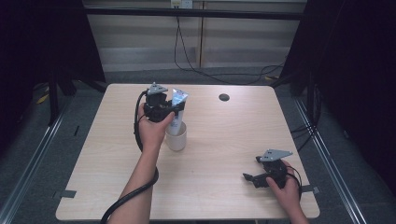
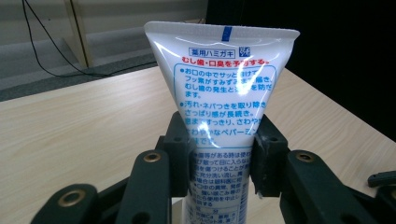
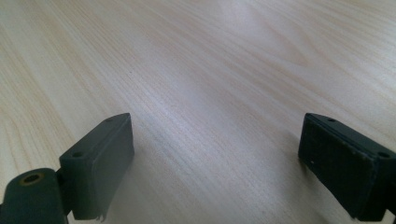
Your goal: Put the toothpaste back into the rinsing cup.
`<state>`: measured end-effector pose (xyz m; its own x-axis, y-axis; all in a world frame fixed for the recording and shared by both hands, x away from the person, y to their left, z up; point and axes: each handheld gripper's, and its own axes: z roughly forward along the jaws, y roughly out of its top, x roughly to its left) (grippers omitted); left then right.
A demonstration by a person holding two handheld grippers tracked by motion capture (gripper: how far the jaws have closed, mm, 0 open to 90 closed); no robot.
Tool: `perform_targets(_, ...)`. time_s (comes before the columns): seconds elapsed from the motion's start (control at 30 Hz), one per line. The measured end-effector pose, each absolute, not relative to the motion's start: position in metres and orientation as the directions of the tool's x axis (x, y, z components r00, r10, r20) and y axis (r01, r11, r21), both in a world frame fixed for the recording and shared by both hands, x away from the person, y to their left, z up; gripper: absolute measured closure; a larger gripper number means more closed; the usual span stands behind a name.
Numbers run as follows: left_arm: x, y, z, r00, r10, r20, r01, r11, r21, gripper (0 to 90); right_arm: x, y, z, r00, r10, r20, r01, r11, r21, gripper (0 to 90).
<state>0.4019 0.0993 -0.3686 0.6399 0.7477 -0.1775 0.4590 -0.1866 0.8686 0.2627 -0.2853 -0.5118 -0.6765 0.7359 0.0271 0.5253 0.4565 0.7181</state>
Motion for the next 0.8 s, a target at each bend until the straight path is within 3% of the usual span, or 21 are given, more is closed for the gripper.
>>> perform_targets(0.8, 0.397, 0.102, -0.384, 0.635, 0.751, -0.179, 0.466, -0.189, 0.864, 64.5, 0.263, -0.285, -0.512, -0.676, 0.736, 0.028, 0.527, 0.456, 0.718, 10.2)
